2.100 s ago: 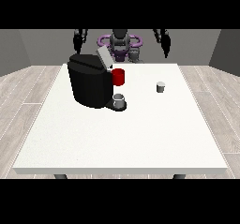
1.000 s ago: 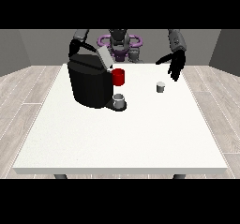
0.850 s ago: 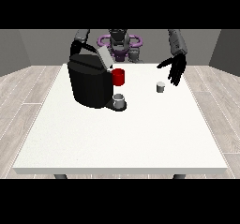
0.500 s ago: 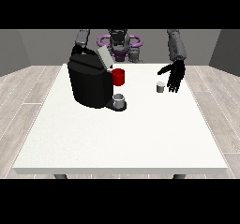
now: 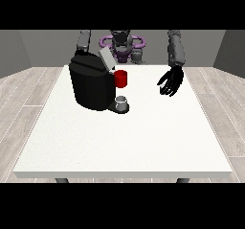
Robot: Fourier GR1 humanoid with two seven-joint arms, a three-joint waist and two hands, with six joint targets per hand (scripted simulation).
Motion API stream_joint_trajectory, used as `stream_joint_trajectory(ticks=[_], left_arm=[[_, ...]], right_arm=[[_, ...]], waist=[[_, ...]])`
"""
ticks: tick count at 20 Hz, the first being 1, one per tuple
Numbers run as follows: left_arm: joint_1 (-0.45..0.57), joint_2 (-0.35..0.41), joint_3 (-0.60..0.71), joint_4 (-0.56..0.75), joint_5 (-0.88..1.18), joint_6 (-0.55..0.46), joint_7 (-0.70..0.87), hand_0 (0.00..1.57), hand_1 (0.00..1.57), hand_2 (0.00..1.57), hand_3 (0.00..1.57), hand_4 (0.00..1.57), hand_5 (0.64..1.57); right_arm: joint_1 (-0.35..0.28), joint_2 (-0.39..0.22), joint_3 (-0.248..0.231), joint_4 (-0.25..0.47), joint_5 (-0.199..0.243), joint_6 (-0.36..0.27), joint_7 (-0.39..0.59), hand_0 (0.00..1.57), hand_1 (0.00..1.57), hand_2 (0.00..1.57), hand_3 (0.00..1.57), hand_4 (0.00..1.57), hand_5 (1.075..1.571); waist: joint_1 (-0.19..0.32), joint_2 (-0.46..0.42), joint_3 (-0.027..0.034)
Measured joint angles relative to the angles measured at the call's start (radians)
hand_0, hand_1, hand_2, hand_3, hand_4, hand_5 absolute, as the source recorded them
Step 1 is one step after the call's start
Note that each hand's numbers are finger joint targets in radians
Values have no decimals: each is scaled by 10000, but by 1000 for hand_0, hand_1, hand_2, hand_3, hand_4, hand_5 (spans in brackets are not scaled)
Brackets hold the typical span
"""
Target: Insert the coffee pod into the coffee machine and close the lid
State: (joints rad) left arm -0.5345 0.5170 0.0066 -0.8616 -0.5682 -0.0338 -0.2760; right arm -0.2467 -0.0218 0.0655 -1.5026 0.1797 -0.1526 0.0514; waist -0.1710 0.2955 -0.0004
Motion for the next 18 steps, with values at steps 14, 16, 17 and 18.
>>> stream_joint_trajectory(ticks=[14,16,17,18], left_arm=[[-768,223,-938,1586,-2120,-121,-124,870,870,1021,921,413,1571],[-903,212,-852,1902,-2222,-65,-336,1036,1036,1121,1006,395,1571],[-860,96,-913,1935,-2327,-41,-337,1124,1124,1198,1089,394,1571],[-846,20,-928,1975,-2398,-15,-345,1149,1149,1257,1162,466,1571]], right_arm=[[-119,39,-100,990,-216,111,-520,0,0,0,0,0,1571],[-99,106,-83,1042,-233,62,-546,0,0,0,0,0,1571],[-30,86,-165,1165,-293,87,-584,0,0,0,0,0,1571],[57,8,-269,1285,-410,212,-679,0,0,0,0,0,1571]], waist=[[-47,-184,12],[-35,-176,15],[22,-334,15],[37,-430,13]])
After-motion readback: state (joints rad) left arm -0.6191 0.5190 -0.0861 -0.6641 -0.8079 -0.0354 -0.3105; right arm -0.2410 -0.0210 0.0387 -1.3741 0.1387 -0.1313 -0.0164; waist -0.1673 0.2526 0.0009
